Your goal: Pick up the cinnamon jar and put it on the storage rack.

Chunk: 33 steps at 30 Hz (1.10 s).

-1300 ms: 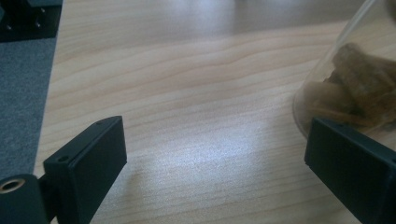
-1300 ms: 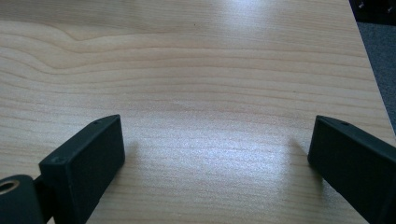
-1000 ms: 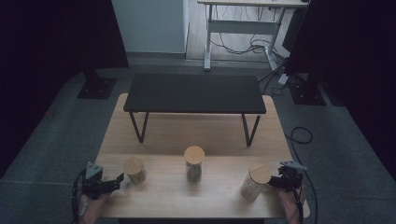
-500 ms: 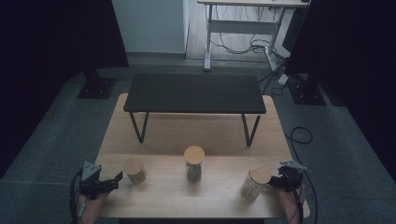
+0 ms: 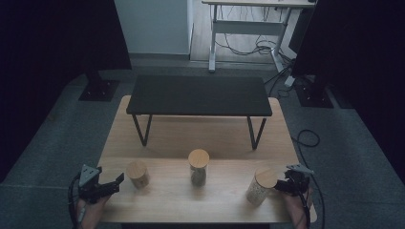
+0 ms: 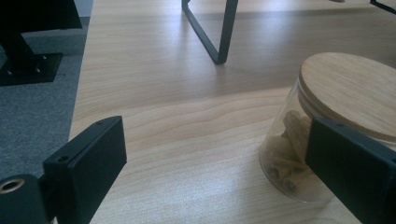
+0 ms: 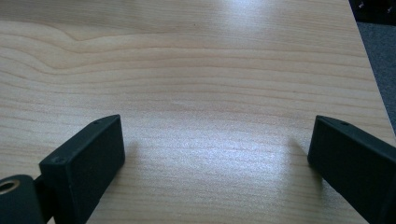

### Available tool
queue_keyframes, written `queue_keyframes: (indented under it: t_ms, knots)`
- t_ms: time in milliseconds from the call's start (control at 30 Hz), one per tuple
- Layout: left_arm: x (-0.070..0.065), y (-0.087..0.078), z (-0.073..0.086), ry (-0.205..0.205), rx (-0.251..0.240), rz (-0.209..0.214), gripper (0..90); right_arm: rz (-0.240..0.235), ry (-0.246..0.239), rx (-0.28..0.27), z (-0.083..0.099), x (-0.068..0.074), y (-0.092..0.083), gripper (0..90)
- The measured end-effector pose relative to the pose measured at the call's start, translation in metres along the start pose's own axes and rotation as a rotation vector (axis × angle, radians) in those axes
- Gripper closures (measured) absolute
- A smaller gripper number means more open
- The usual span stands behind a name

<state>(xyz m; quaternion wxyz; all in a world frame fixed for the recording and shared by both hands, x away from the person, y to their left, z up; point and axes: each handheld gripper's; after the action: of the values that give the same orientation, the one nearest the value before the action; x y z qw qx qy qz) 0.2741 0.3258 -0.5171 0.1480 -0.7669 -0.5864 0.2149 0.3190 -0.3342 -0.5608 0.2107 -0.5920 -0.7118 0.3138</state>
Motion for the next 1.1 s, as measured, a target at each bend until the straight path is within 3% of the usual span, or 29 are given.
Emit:
queue_keyframes:
  t_ms: [1100]
  knots:
    - [-0.014,-0.012,-0.012,0.016,-0.089,0.028,3.3,-0.001,-0.003,-0.001,0.0,0.0,0.0,3.1]
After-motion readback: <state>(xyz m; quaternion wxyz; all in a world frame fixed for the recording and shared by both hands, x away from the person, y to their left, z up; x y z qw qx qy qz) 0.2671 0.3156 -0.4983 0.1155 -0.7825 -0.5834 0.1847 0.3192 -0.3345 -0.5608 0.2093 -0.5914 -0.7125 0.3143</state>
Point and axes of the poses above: each handheld gripper's, and its own axes: y roughly forward along the jaws, z roughly out of its underside, x roughly to its left, and after that the axes turned 7 degrees about -y, right-handed
